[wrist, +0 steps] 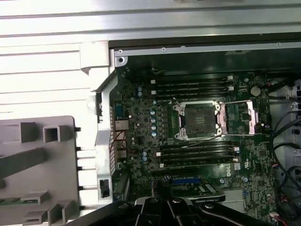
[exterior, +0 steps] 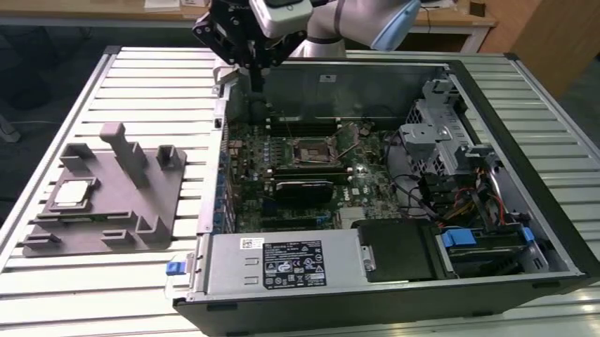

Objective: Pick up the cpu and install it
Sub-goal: 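Reach for the cpu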

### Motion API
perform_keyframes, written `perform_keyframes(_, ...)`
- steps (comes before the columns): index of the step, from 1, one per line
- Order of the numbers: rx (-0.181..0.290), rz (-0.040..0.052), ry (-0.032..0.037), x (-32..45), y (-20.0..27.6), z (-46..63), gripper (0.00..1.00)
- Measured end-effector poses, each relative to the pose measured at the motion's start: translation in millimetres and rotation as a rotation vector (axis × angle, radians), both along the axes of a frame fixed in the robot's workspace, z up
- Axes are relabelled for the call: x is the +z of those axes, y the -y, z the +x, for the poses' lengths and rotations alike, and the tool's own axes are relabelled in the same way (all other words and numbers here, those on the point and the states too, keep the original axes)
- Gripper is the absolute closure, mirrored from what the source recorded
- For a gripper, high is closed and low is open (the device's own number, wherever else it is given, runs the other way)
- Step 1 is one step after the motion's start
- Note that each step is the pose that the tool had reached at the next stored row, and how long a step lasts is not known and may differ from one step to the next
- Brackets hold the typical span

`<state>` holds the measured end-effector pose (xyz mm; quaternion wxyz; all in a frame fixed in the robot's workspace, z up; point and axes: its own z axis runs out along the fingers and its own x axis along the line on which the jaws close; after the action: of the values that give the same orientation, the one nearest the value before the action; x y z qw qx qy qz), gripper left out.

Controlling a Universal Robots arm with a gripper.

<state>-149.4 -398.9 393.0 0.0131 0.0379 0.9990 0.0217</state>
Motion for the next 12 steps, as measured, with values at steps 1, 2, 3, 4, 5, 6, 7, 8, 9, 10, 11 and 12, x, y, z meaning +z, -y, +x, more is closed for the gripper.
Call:
perform_keyframes(1,0.000,0.0001,0.0000,0.0,0.0,-2.6,0.89)
perform_keyframes(2,0.000,0.0001,0.0001,0.0,0.0,-5.3,0.89)
perform_keyframes(3,0.000,0.0000,0.0000,0.0,0.0,-8.3,0.89)
perform_keyframes(4,0.000,0.0000,0.0001,0.0,0.0,-11.3,0.89)
perform_keyframes(5,0.000,0.0000,0.0001,0.0,0.0,-14.6,0.89)
perform_keyframes(6,0.000,0.0001,0.0001,0.0,0.0,-18.1,0.89)
perform_keyframes(7,0.000,0.0000,0.0002,0.0,0.0,-21.6,0.89)
perform_keyframes(8,0.000,0.0000,0.0002,0.0,0.0,-25.3,0.89)
perform_keyframes(9,0.000,-0.0001,0.0002,0.0,0.0,-29.5,0.89)
perform_keyframes(10,0.000,0.0000,0.0003,0.0,0.0,-33.4,0.89)
perform_keyframes(11,0.000,0.0000,0.0005,0.0,0.0,-37.3,0.89)
perform_keyframes(12,0.000,0.0001,0.0006,-0.1,0.0,-40.8,0.89)
